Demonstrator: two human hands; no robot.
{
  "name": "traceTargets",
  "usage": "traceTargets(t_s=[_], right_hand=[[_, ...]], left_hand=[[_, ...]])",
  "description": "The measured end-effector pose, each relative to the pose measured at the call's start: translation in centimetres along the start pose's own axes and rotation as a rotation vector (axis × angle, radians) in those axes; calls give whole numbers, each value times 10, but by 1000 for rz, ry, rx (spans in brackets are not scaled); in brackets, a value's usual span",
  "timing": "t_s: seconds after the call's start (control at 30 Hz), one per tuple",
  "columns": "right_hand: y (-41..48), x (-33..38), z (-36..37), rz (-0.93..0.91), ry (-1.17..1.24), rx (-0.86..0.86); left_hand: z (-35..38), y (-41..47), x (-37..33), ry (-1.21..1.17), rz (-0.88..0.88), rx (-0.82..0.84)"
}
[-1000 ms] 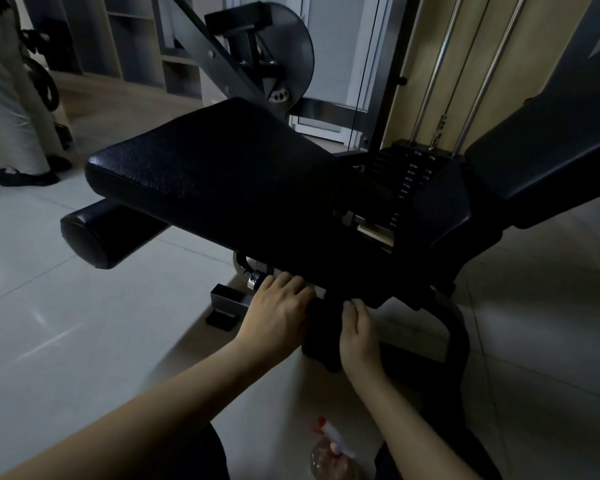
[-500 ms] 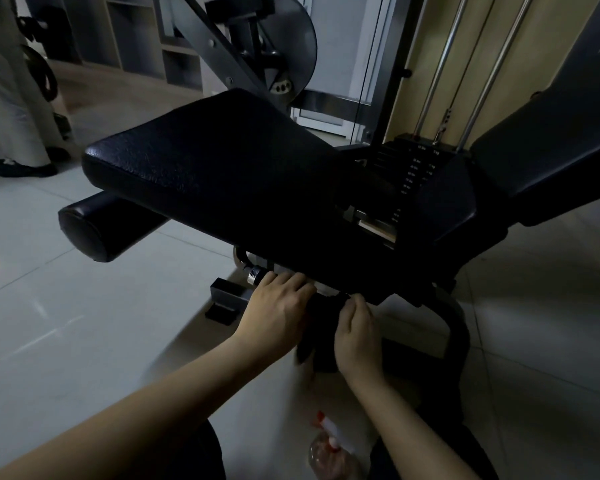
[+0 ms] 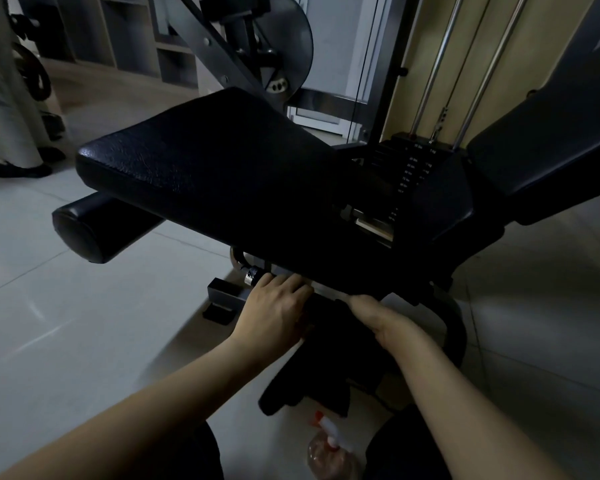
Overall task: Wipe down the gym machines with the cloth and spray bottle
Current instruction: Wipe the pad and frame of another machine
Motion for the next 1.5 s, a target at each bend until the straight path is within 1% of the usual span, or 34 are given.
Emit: traceTargets(t_s=[0.03, 0.07, 0.17, 0.2, 0.23, 0.33, 0.4, 0.47, 0.53, 0.6, 0.67, 0.73, 0.83, 0.9, 1.0, 1.07, 1.13, 1.2, 1.27, 1.33, 1.37, 1.43, 1.5], right_hand=[[-1, -2, 1, 0, -7, -19], [-2, -4, -1, -16, -79, -55], [-7, -7, -15, -172, -445, -220], [-11, -4, -22, -240, -494, -285], [-18, 4, -30, -327, -507, -345], [-43, 42, -39, -675, -473, -495], [-62, 68, -27, -875, -481, -510], [-73, 81, -11, -988, -501, -454], [-68, 77, 6, -979, -556, -320], [-52, 59, 26, -854, -693, -150], [-38, 37, 44, -746, -898, -65], [-28, 30, 51, -702, -1014, -69], [-6, 39, 49, -615, -1123, -103], [5, 47, 50, -579, -1223, -75], [10, 55, 56, -586, -1319, -30], [6, 57, 57, -619, -1385, -79], [-3, 53, 56, -686, -1394, -177], [-12, 44, 56, -730, -1332, -233], [-15, 35, 54, -744, -1248, -230], [-13, 28, 52, -734, -1168, -168], [-11, 26, 51, -729, -1145, -134], [-9, 27, 50, -728, -1141, -89], [-8, 29, 49, -730, -1136, -76]], left_hand=[[0, 0, 1, 0, -11, 11], [0, 0, 0, -1, -24, 17], [7, 0, 3, 21, -49, 36], [9, 0, 4, 21, -51, 49], [11, -1, 5, 15, -50, 56], [11, 0, 4, 15, -45, 57], [7, 1, 3, 39, -42, 52], [0, -3, 2, 56, -56, 45], [-13, -15, 6, -9, -114, 16], [-26, -31, 12, -151, -209, -44], [-31, -45, 21, -247, -305, -58], [-31, -50, 27, -282, -362, -29], [-28, -51, 35, -303, -424, 23], [-25, -50, 42, -338, -509, 37], [-21, -50, 55, -467, -703, 51], [-24, -49, 57, -485, -745, 43], [-32, -45, 53, -444, -715, 40], [-34, -41, 51, -444, -717, 47], [-22, -40, 54, -456, -784, 132], [3, -44, 57, -500, -898, 281], [17, -47, 56, -581, -964, 373], [45, -49, 45, -871, -1029, 507], [57, -43, 32, -1086, -989, 517]])
Point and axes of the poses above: each hand's wrist, its own y-axis towards the middle knuckle, its own z-axis out of the palm, x = y × z, the point moved 7 cm from there along y, towards the middle knuckle, and after that the axes turned 7 degrees about -z, right-handed, at the moved point
